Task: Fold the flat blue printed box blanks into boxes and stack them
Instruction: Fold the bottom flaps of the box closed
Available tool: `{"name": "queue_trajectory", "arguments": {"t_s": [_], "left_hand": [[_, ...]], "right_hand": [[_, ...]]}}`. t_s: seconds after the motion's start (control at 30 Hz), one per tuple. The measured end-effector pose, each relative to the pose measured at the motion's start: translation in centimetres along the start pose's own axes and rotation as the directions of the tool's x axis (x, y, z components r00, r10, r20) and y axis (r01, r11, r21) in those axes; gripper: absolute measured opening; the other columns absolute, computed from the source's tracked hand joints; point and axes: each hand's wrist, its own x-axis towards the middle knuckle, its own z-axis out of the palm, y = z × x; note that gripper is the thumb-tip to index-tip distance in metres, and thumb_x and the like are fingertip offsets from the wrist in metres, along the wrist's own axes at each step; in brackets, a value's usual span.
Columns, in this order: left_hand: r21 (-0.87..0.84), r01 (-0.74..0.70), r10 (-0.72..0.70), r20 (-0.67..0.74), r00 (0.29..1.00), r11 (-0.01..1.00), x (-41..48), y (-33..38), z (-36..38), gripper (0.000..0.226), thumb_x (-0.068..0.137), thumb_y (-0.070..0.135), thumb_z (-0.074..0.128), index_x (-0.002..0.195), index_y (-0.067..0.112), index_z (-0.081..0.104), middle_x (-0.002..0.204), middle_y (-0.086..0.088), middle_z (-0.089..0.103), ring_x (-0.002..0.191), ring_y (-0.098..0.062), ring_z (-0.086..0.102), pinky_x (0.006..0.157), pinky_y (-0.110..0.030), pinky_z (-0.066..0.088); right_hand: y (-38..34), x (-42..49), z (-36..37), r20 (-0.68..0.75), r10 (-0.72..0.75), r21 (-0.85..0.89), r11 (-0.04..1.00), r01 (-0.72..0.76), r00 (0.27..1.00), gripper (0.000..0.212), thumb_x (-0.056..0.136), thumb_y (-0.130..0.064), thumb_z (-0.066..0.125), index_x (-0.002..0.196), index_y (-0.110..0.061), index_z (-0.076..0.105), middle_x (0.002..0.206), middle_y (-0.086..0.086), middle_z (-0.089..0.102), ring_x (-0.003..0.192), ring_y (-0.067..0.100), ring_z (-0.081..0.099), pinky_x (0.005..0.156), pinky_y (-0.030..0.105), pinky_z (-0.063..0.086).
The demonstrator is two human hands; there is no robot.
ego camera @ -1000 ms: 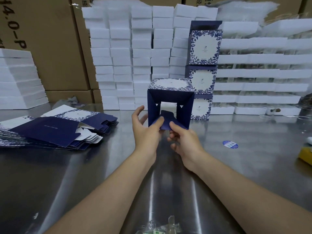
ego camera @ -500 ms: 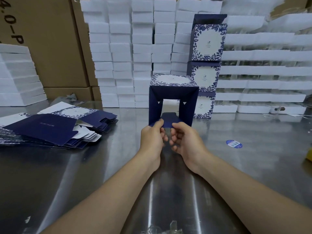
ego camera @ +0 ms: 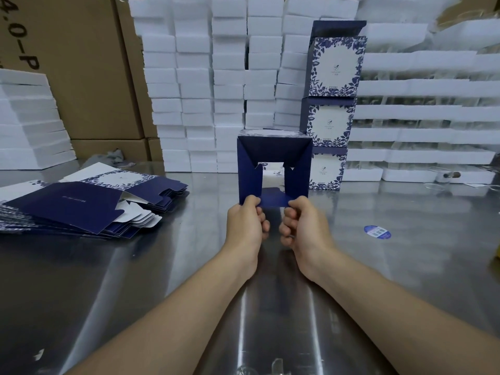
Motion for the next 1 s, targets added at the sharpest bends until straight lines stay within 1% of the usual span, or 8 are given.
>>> {"name": "queue_trajectory", "arguments": {"t_s": [0.13,0.3,0.37,0.53,0.63,0.73,0.87,1.0], "left_hand": [[-0.002,-0.002,0.002,-0.016,1.000,1.000,0.01,-0.02,-0.11,0.036,0.104,0.024,0.053,0.070,0.018,0.046,0.050,0.006,0.041,0.048,-0.012,0.043,0.051,-0.029,0.036],[0.042,-0.031,0.033,-0.050,0.998,0.999,0.19,-0.12,0.05,0.033,0.105,0.016,0.044,0.072,0.018,0.043,0.052,0.007,0.038,0.054,-0.013,0.038,0.048,-0.026,0.032],[0.040,-0.038,0.041,-0.055,0.998,0.998,0.20,-0.07,0.07,0.033,0.105,0.016,0.043,0.072,0.017,0.041,0.050,0.008,0.037,0.054,-0.013,0.037,0.049,-0.027,0.032],[-0.014,-0.050,0.049,-0.067,0.997,0.999,0.07,0.16,-0.04,0.034,0.101,0.016,0.047,0.069,0.019,0.034,0.052,0.006,0.032,0.049,-0.013,0.032,0.047,-0.027,0.029],[-0.009,-0.019,0.019,0.009,1.000,1.000,-0.06,0.29,-0.33,0.036,0.100,0.021,0.051,0.066,0.019,0.039,0.052,0.004,0.034,0.047,-0.014,0.037,0.052,-0.030,0.033],[0.002,0.017,-0.017,0.099,0.995,1.000,-0.23,0.19,-0.09,0.039,0.101,0.023,0.049,0.063,0.019,0.043,0.050,0.003,0.036,0.047,-0.014,0.040,0.056,-0.031,0.036],[-0.028,0.016,-0.012,0.136,0.991,0.999,-0.01,0.19,-0.05,0.046,0.102,0.022,0.046,0.056,0.020,0.044,0.049,0.003,0.037,0.047,-0.014,0.041,0.059,-0.033,0.040],[0.027,0.029,-0.032,0.153,0.988,0.999,-0.23,0.02,-0.01,0.054,0.100,0.027,0.049,0.046,0.025,0.046,0.050,0.003,0.038,0.045,-0.013,0.041,0.061,-0.035,0.038]], "right_hand": [[0.23,0.16,0.03,-0.029,-0.005,0.004,1.000,0.005,1.000,0.039,0.102,-0.018,0.043,0.064,-0.022,0.036,0.051,-0.006,0.028,0.043,0.011,0.028,0.040,0.024,0.018],[0.01,0.26,-0.06,-0.039,0.008,-0.019,1.000,-0.008,0.999,0.039,0.102,-0.024,0.045,0.064,-0.022,0.037,0.052,-0.005,0.028,0.044,0.012,0.029,0.046,0.028,0.017],[0.10,0.29,0.02,-0.057,0.007,-0.012,1.000,-0.008,0.998,0.038,0.101,-0.025,0.044,0.064,-0.022,0.038,0.052,-0.005,0.028,0.043,0.012,0.029,0.043,0.026,0.017],[0.45,0.46,0.14,-0.044,-0.047,-0.026,0.999,0.045,0.998,0.031,0.100,-0.015,0.037,0.071,-0.025,0.032,0.053,-0.007,0.023,0.045,0.011,0.018,0.036,0.021,0.016],[0.38,0.25,0.19,-0.035,-0.078,-0.051,0.996,0.076,0.996,0.030,0.099,-0.015,0.038,0.071,-0.024,0.031,0.053,-0.007,0.024,0.046,0.012,0.018,0.037,0.020,0.017],[0.20,-0.07,0.13,-0.022,-0.099,-0.092,0.991,0.097,0.995,0.034,0.098,-0.019,0.042,0.066,-0.024,0.031,0.051,-0.007,0.026,0.044,0.013,0.022,0.041,0.020,0.018],[-0.01,-0.39,0.08,0.032,-0.058,-0.126,0.990,0.062,0.998,0.044,0.099,-0.028,0.048,0.056,-0.024,0.038,0.050,-0.005,0.032,0.041,0.012,0.033,0.045,0.026,0.024],[-0.08,-0.38,0.13,0.053,-0.034,-0.075,0.997,0.038,0.998,0.042,0.100,-0.022,0.046,0.059,-0.021,0.038,0.050,-0.005,0.031,0.041,0.011,0.032,0.042,0.024,0.026]]}}
